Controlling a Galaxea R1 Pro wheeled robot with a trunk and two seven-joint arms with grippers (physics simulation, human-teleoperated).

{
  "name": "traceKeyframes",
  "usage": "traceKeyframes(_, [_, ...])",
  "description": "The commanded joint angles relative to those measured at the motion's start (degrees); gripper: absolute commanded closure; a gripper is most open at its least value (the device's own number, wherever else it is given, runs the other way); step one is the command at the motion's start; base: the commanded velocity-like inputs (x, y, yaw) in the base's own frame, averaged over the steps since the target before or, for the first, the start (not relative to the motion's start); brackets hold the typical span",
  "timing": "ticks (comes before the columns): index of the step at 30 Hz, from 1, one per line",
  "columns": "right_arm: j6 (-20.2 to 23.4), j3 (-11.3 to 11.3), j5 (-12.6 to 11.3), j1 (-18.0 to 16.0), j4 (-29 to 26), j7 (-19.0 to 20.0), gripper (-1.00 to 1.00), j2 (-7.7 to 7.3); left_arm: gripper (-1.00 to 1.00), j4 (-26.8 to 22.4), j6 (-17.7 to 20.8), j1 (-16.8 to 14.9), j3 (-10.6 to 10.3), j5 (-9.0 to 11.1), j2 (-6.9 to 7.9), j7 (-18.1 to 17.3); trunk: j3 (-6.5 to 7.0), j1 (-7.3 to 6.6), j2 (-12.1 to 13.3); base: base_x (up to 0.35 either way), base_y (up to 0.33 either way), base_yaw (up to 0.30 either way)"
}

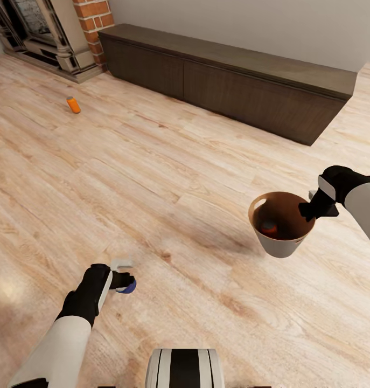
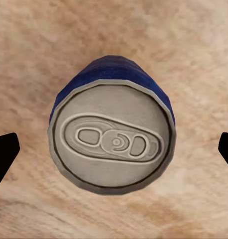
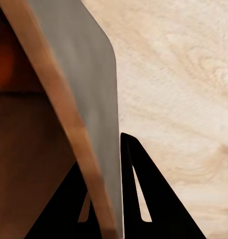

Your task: Put the three can of soda from the living room inside the tash can in the kitchen.

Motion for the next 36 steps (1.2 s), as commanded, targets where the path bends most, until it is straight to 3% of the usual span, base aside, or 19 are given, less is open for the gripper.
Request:
traceKeyframes(1, [0.01,0.14,-0.14,-0.03,0.00,0.21,1.00,0.00,-1.00,0.00,0.00,0.00,0.00,0.00,0.00,0.00,-0.09,-0.01,0.00,0.000,0.000,0.000])
traceKeyframes(12, [0.01,0.21,-0.14,-0.01,0.00,0.21,1.00,0.00,-1.00,-0.06,-0.06,0.00,0.00,0.08,0.00,0.00,-1.05,-0.01,0.00,0.000,0.000,0.000])
traceKeyframes(18, [0.01,0.22,-0.14,0.02,0.00,0.21,1.00,0.00,-1.00,-0.07,-0.05,0.00,0.00,0.08,-0.07,-0.02,-2.46,0.09,-0.06,0.000,0.000,0.000])
traceKeyframes(36, [0.01,0.31,-0.14,0.05,0.00,0.21,1.00,-0.02,-1.00,-0.14,-0.11,0.02,0.00,0.09,-0.20,0.00,-2.73,0.09,-0.06,0.000,0.000,0.000])
